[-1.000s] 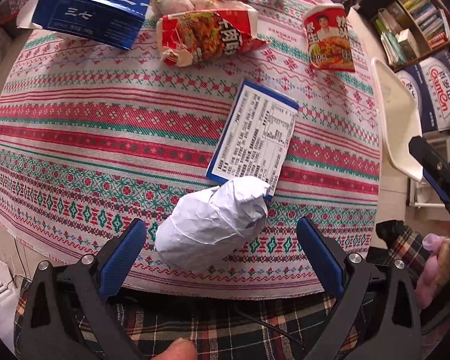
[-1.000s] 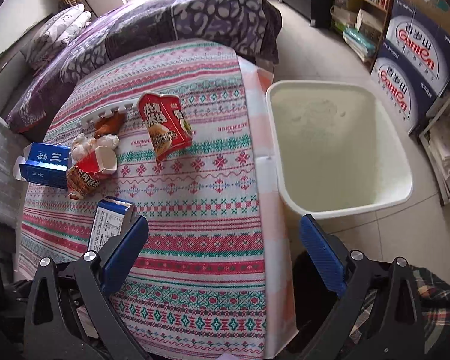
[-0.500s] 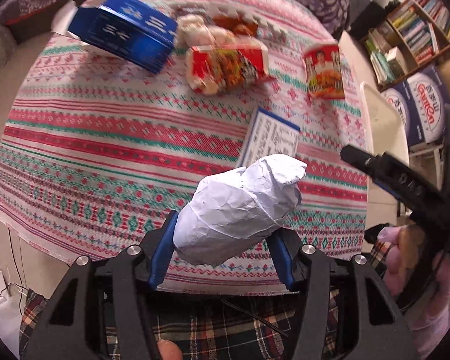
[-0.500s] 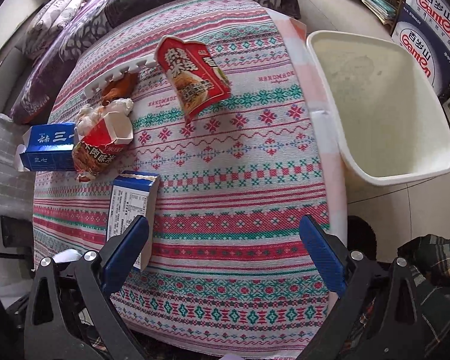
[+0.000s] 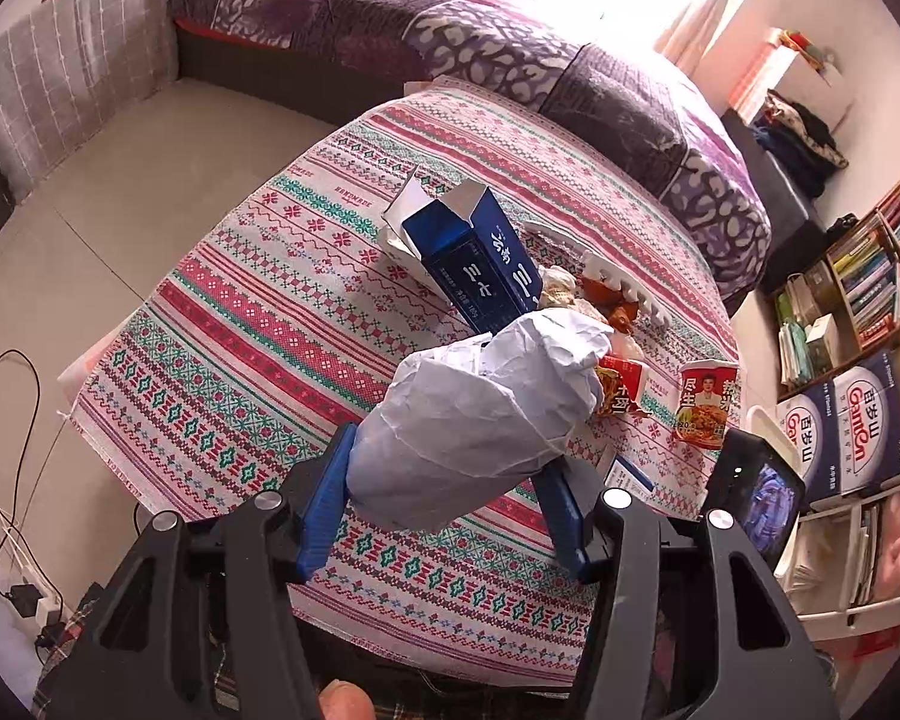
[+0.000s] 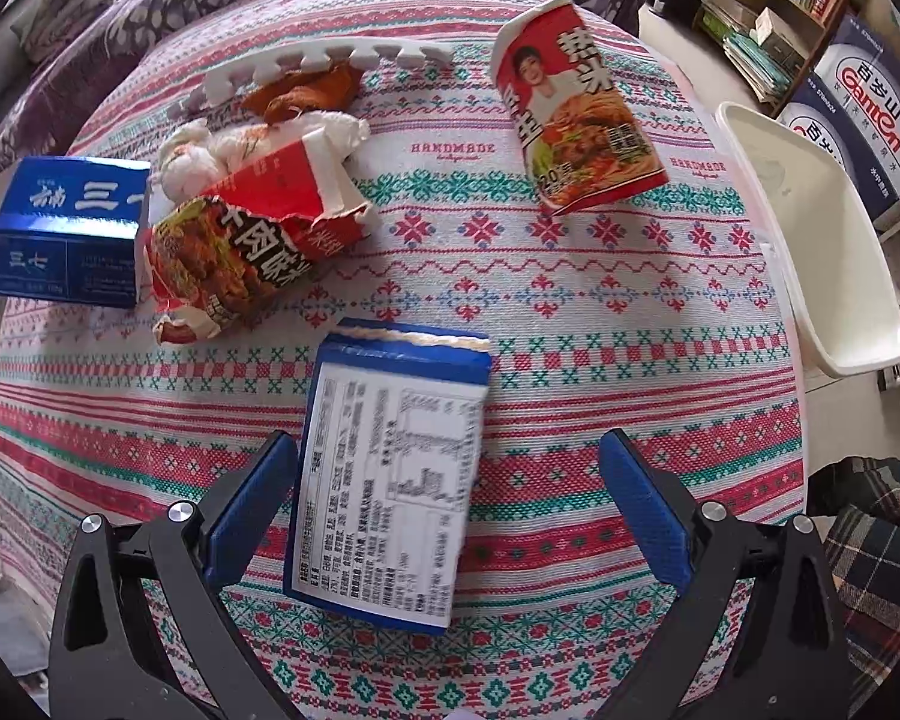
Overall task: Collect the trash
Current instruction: 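Grasp the blue-white printed card with the right tool while the left tool holds the paper ball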
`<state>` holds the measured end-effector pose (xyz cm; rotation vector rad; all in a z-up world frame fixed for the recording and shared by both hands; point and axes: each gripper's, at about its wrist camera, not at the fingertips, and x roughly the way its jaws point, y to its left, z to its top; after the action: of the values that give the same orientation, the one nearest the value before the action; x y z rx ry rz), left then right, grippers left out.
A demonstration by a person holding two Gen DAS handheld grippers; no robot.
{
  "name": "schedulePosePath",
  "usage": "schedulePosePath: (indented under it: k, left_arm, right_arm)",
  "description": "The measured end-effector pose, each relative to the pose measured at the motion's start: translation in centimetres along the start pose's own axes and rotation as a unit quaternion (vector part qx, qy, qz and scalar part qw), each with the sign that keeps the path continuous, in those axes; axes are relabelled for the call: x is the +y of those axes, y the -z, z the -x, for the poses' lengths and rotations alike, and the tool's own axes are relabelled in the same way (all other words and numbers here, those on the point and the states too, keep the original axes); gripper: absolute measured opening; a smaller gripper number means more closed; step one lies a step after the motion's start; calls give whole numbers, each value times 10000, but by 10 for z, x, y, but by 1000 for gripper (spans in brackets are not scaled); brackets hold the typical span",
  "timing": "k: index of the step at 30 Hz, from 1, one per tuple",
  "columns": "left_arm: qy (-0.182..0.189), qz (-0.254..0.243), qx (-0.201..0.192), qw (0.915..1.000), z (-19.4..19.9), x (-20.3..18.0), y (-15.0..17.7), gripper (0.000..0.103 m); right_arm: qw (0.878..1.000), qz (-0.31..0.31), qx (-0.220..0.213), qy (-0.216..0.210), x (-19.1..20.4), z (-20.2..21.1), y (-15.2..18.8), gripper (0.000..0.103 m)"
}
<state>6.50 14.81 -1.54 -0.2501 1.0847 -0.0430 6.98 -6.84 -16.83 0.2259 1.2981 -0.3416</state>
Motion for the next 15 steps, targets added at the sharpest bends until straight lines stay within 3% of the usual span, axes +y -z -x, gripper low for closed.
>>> schedulePosePath:
  k: [2, 5, 7, 15]
  left_arm:
    - [-40, -66, -96, 9999, 3, -1, -2, 56]
    - [-28, -74, -193, 9998, 7, 1, -2, 56]
    - [16, -33, -233, 9997, 8, 1, -3, 56]
    - [410, -138, -612, 9972, 19, -18, -10, 56]
  right_arm:
    - [10000, 79, -10, -25, 2, -1, 1, 90]
    - [9993, 250, -259, -112, 0, 12, -4, 55]
    - [9989, 267, -319, -234, -4, 23, -10, 55]
    - [9864, 221, -1361, -897, -37, 111, -38, 55]
